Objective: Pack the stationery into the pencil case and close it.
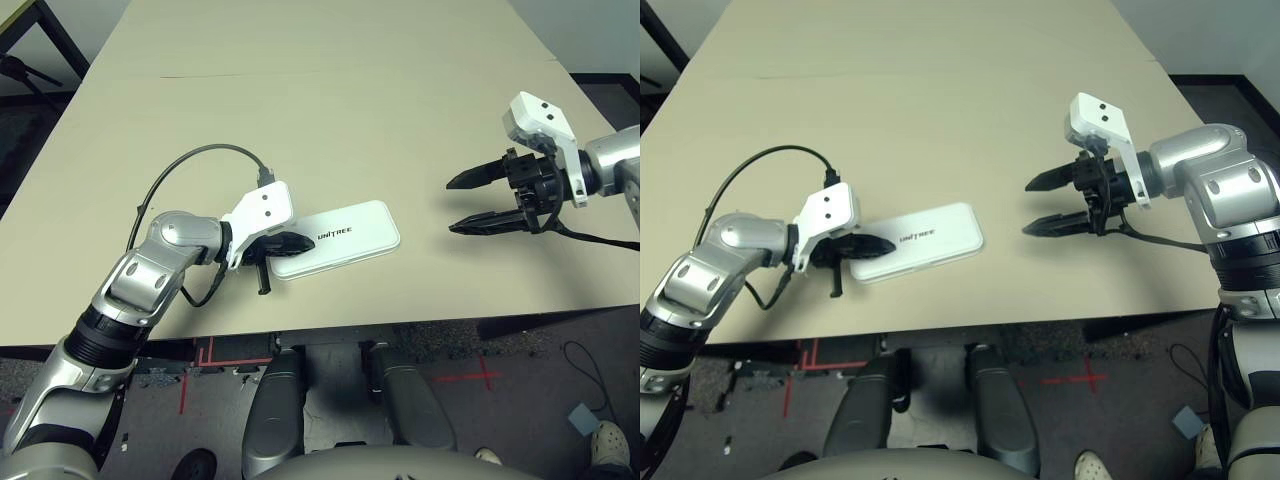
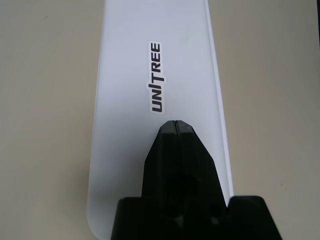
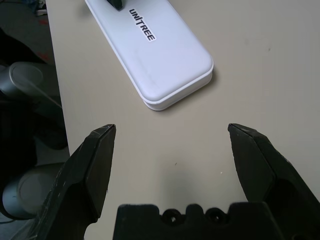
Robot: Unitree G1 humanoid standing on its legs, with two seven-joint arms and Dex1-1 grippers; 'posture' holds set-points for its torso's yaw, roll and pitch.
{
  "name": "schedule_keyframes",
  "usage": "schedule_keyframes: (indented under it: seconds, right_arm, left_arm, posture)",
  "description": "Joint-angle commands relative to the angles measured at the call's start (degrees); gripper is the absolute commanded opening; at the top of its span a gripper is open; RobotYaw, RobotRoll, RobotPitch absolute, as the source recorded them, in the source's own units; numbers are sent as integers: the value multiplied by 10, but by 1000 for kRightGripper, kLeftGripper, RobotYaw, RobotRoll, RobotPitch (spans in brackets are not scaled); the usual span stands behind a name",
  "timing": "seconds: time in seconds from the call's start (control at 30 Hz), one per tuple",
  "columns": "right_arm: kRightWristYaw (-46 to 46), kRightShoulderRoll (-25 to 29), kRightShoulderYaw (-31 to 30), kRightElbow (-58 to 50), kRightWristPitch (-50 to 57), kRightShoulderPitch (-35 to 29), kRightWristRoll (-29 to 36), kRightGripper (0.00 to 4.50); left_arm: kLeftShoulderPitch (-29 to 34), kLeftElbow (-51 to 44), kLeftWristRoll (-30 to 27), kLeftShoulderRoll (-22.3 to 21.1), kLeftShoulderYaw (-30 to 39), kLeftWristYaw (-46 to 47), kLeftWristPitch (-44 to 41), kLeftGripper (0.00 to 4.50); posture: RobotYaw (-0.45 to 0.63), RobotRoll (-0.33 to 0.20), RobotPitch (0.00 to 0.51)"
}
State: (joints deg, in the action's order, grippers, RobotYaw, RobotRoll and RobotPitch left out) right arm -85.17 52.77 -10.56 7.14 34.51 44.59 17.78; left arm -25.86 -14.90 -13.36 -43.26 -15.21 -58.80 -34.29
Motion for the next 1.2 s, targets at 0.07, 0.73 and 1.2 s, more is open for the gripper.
schedule_keyframes:
  seconds: [0.07,0.73,1.2]
  right_arm:
    - [22,-20,10,5,-4,-2,2,4500]
    - [467,-222,232,305,-289,14,-25,4500]
    - [667,-204,299,499,-432,45,-39,4500]
  left_arm:
    - [20,27,-3,17,12,21,-10,16]
    - [-1,294,-68,139,408,326,223,4490]
    - [-33,475,-63,120,432,373,370,4490]
  posture:
    - [59,0,210]
    - [81,0,197]
    - [64,0,188]
